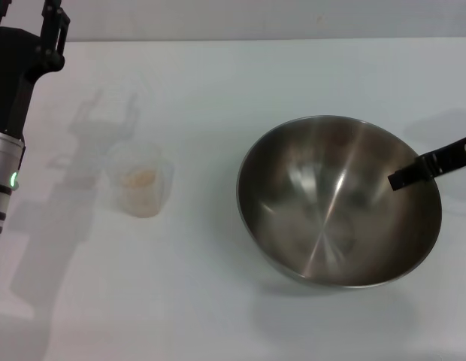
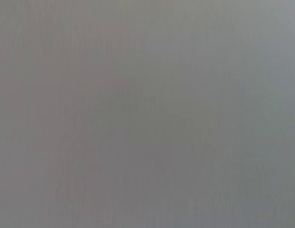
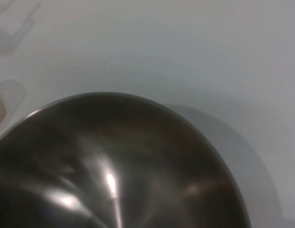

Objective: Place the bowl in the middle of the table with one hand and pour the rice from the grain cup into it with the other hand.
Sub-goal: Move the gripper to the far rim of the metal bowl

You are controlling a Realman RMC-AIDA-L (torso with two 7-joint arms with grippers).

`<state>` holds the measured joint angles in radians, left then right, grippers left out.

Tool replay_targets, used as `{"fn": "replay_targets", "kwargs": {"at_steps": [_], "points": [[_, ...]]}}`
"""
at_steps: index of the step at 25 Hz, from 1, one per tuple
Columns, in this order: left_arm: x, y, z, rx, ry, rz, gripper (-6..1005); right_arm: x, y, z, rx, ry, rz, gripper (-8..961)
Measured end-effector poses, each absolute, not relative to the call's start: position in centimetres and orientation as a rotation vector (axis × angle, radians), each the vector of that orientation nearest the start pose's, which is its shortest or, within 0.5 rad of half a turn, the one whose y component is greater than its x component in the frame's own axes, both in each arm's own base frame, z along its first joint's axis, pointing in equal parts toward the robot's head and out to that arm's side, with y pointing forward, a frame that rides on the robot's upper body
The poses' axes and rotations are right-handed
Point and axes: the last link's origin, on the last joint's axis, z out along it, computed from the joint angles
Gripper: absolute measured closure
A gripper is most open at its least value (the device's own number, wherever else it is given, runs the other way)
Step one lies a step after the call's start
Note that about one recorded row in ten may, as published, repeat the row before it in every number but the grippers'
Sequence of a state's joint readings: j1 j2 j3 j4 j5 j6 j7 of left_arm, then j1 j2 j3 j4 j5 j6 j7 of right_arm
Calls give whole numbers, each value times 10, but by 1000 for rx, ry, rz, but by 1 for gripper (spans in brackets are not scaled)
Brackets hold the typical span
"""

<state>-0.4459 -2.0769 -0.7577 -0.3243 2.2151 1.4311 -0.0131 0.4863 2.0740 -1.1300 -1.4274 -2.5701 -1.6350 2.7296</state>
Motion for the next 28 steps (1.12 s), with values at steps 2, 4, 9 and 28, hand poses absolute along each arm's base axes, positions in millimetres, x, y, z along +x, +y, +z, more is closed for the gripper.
{"fn": "replay_targets", "kwargs": {"at_steps": [2, 4, 9, 28], "points": [[-257, 332, -5, -1511, -255, -991, 423, 226, 341, 50, -2300, 1426, -253, 393], [-258, 332, -5, -1511, -257, -991, 423, 229, 340, 48, -2299, 1435, -268, 472], [-258, 331, -5, -1509, -257, -991, 423, 229, 339, 48, -2298, 1422, -281, 671], [-257, 328, -7, -1517, -255, -1000, 423, 224, 339, 62, -2247, 1336, -194, 937]]}}
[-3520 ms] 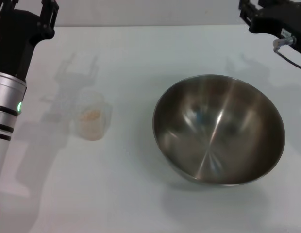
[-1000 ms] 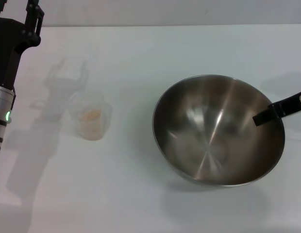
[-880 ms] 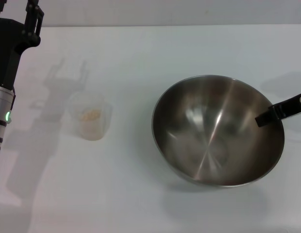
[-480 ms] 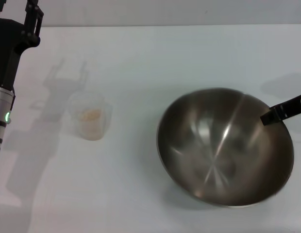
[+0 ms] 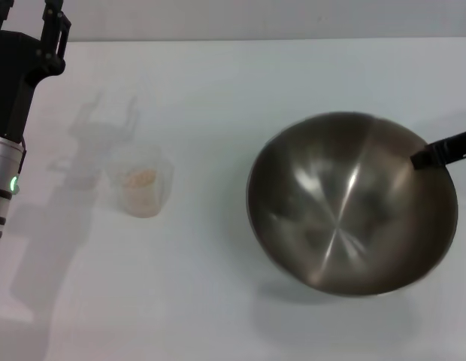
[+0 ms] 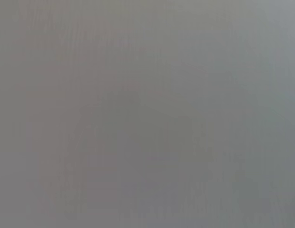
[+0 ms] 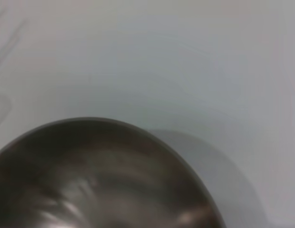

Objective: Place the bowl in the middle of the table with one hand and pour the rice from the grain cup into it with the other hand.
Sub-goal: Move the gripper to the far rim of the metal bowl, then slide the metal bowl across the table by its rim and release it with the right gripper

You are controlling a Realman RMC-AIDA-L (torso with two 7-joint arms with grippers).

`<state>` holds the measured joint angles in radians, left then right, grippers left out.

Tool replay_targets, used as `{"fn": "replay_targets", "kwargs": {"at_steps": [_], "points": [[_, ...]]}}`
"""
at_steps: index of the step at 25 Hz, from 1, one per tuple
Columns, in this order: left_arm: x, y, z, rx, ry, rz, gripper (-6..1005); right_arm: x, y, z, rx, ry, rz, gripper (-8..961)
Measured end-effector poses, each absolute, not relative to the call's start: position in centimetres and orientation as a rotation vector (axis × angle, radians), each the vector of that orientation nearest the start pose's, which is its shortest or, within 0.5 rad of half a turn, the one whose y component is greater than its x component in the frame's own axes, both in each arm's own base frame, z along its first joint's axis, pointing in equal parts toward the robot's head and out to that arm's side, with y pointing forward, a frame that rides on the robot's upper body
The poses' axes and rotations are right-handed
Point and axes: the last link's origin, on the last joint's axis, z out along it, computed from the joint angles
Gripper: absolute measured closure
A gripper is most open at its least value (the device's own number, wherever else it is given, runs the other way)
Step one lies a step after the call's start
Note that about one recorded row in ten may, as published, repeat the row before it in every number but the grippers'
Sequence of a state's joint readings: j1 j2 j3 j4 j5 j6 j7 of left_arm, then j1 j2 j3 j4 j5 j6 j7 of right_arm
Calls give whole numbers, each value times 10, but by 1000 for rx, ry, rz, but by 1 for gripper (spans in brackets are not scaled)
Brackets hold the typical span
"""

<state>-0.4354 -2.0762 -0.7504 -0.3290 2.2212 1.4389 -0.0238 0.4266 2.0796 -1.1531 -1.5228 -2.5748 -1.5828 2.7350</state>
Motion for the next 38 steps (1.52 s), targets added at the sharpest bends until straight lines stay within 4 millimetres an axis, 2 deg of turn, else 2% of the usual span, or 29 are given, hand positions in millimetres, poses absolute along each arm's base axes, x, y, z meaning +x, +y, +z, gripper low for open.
{"fn": "replay_targets", "kwargs": {"at_steps": [6, 12, 23, 38], "points": [[-259, 326, -7, -1512, -264, -1000, 423, 215, 343, 63, -2257, 1316, -84, 937], [-259, 325, -7, -1513, -266, -999, 423, 213, 346, 61, -2266, 1285, -62, 936], [-263, 322, -7, -1511, -271, -991, 423, 203, 350, 41, -2338, 1230, -52, 936], [-265, 322, -5, -1504, -272, -983, 424, 188, 373, 14, -2422, 1212, -91, 937]]}}
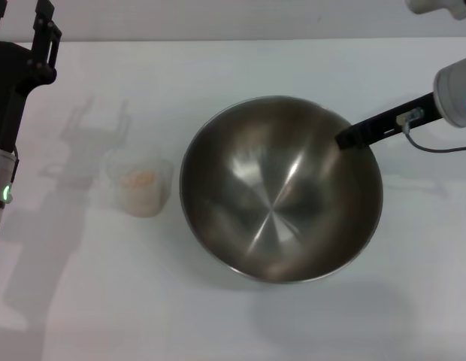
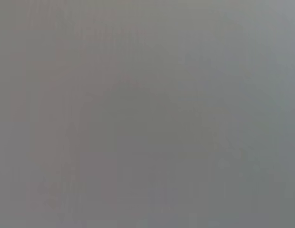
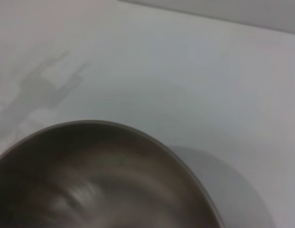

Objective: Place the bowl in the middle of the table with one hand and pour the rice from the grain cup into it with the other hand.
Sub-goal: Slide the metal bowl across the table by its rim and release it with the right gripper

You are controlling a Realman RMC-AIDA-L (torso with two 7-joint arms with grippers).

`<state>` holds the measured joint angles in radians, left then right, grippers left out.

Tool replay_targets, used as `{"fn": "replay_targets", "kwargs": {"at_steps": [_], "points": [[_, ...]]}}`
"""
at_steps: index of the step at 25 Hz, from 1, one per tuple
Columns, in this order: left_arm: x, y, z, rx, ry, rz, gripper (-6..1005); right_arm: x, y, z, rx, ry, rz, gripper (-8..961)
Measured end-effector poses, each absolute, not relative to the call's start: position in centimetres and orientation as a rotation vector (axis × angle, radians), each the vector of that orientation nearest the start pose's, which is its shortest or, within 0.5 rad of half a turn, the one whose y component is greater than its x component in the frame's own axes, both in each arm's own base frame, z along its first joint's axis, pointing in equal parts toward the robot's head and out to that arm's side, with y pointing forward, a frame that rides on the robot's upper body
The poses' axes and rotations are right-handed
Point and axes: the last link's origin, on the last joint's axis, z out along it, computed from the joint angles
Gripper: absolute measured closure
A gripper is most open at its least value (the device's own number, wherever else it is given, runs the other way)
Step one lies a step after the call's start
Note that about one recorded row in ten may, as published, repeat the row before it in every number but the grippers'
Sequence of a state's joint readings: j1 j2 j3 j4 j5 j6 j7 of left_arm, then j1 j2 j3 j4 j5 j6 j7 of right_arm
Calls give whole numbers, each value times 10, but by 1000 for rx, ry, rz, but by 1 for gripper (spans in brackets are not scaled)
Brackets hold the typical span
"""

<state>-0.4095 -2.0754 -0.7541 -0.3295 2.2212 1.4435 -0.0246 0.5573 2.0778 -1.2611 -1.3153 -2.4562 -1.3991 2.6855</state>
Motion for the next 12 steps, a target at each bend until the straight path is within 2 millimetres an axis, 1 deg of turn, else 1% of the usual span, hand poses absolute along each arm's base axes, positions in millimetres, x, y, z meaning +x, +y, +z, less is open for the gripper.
{"fn": "replay_targets", "kwargs": {"at_steps": [4, 12], "points": [[-265, 322, -5, -1502, -271, -986, 424, 187, 376, 8, -2439, 1224, -113, 937], [-264, 323, -4, -1501, -265, -988, 424, 193, 377, 3, -2435, 1246, -154, 936]]}}
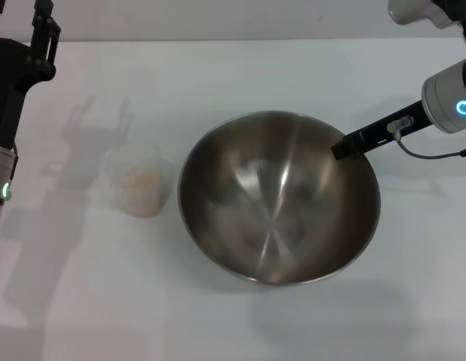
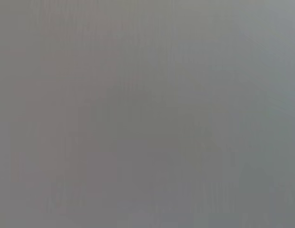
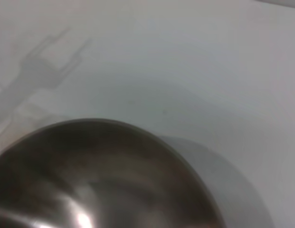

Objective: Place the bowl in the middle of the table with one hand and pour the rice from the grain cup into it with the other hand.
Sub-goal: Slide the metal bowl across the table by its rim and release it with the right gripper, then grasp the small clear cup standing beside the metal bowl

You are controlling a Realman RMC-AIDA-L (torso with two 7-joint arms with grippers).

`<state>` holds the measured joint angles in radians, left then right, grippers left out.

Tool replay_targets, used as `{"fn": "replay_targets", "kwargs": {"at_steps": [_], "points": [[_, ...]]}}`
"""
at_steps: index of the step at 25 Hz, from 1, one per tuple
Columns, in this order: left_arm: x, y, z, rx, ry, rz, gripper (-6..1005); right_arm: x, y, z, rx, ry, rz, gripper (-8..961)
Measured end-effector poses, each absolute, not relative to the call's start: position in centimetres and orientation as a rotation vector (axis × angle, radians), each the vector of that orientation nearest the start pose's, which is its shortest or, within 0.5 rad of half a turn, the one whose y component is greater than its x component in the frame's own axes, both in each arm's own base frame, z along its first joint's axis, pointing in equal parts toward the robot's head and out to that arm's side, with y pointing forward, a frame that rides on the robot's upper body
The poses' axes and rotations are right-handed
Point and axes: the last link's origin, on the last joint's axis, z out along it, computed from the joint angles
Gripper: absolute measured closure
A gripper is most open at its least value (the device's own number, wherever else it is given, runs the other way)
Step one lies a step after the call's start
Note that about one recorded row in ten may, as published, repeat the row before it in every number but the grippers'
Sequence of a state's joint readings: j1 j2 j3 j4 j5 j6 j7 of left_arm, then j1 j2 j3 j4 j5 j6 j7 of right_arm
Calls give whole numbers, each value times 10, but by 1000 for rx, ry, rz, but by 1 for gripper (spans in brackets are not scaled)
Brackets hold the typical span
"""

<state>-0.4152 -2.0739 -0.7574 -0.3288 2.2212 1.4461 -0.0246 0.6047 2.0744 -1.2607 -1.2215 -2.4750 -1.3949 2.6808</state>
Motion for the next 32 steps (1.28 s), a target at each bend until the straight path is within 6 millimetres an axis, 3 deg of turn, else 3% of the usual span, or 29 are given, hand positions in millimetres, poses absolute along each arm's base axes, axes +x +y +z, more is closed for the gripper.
{"fn": "replay_targets", "kwargs": {"at_steps": [10, 12, 18, 23, 32], "points": [[-263, 322, -1, -1487, -252, -1001, 424, 193, 377, 4, -2424, 1166, -239, 936], [-263, 321, -1, -1483, -248, -1005, 424, 188, 377, 8, -2423, 1124, -225, 776], [-263, 315, 2, -1460, -233, -1024, 424, 171, 382, 13, -2428, 1000, -166, 541], [-265, 310, 5, -1441, -221, -1034, 424, 157, 389, 15, -2411, 914, -107, 446], [-267, 308, 5, -1443, -220, -1029, 424, 142, 404, 32, -2206, 652, 171, 446]]}}
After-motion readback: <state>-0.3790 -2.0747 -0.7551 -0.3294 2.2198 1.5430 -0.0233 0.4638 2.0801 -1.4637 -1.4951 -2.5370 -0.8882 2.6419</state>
